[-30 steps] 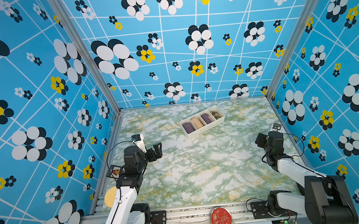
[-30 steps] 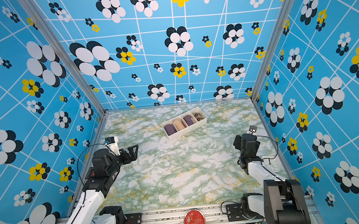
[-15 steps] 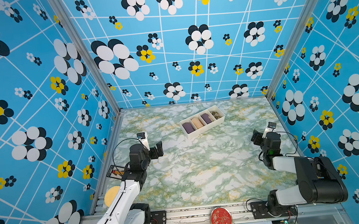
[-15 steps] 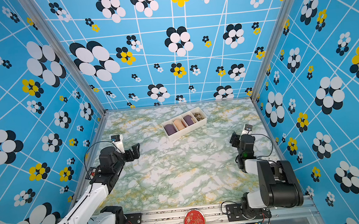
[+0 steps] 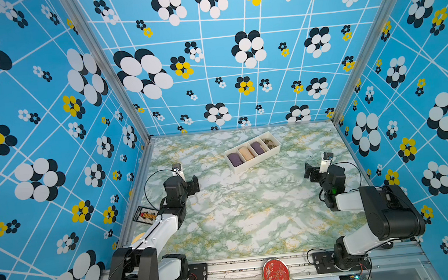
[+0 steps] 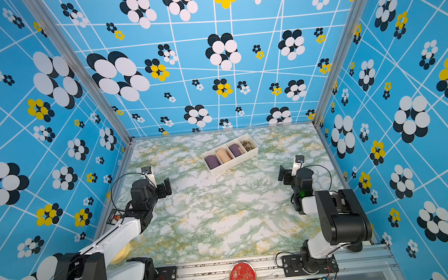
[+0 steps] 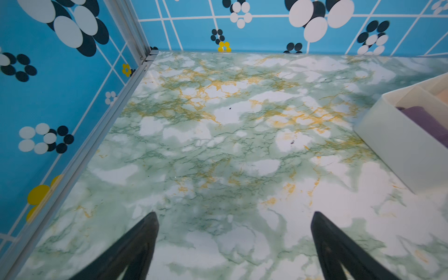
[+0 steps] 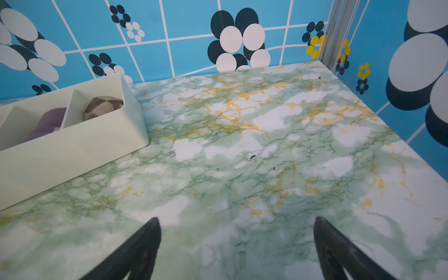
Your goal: Roll the socks
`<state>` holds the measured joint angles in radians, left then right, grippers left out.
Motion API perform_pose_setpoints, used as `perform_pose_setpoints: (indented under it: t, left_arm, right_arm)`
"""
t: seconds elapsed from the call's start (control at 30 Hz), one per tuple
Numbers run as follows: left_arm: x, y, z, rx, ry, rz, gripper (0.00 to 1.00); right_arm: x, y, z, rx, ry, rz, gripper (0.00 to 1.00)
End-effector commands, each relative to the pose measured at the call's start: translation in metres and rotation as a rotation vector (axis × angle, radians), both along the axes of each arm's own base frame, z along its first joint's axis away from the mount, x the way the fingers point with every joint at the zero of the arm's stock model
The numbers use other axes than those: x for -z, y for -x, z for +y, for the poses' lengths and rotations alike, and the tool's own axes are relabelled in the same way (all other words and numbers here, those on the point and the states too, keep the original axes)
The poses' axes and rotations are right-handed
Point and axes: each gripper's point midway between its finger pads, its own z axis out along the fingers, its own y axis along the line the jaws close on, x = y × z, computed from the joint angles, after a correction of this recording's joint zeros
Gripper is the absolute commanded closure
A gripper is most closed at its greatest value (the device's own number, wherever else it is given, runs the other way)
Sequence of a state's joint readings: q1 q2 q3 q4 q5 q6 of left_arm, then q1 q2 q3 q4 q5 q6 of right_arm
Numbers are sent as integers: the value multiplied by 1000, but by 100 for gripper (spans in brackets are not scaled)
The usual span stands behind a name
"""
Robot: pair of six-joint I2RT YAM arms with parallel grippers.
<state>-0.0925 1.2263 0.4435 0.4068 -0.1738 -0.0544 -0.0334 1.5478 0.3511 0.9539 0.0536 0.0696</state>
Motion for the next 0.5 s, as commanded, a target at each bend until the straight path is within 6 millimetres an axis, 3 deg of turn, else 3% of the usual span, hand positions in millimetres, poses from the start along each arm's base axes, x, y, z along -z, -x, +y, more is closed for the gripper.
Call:
perform_pose_setpoints:
  t: [0.0, 0.2, 0.33, 0.47]
  left_arm:
    - [9, -4, 16, -53, -63, -30, 1]
    - [0, -20, -1, 52, -22, -153, 1]
    - [23, -22, 0, 51, -28, -186, 1]
    - [23, -28, 4, 31, -18, -159, 1]
  right_arm:
    - [-4, -5, 0, 0, 16, -12, 0]
    - [-4, -5, 0, -2, 17, -11, 0]
    - [-4, -5, 0, -2, 18, -9, 0]
    - [-3, -5, 1, -3, 18, -6, 0]
